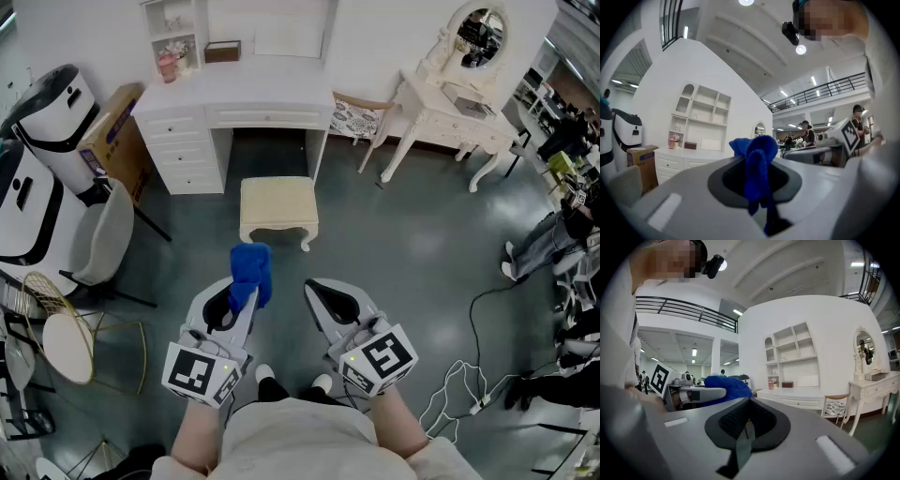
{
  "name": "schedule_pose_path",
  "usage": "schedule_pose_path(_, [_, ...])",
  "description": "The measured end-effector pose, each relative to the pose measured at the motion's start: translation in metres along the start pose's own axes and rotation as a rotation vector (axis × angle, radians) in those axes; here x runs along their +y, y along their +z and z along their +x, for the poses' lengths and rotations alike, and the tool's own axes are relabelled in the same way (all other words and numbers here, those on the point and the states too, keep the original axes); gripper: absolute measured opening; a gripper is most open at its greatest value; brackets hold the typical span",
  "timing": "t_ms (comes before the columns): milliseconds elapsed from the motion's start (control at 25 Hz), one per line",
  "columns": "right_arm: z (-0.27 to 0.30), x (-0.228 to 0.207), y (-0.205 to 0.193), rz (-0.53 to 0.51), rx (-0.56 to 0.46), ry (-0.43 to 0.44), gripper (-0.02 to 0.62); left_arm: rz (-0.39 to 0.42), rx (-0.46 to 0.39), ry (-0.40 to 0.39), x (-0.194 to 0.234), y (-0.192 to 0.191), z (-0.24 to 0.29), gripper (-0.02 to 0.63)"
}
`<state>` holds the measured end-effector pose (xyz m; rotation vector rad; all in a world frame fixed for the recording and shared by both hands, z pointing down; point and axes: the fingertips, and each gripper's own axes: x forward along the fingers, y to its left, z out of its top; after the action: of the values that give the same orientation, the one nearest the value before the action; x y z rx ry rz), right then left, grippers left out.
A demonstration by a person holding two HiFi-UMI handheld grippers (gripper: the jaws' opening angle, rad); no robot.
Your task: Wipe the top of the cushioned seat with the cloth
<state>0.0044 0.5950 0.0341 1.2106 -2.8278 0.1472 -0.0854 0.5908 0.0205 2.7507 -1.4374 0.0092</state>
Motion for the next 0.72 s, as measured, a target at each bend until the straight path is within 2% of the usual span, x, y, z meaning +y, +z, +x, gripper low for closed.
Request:
schedule_pose_path(320, [0.005,0.003,0.001,0.003,-0.001,0.010,0.000,0.010,0.007,-0.001,0.001,0.000,0.000,0.057])
schedule_pose_path(720, [0.028,0.016,0.000,-0.007,0.009,-0.001,0.000,0.010,0.007,-0.029,0.024,-0.002,-0.007,0.057])
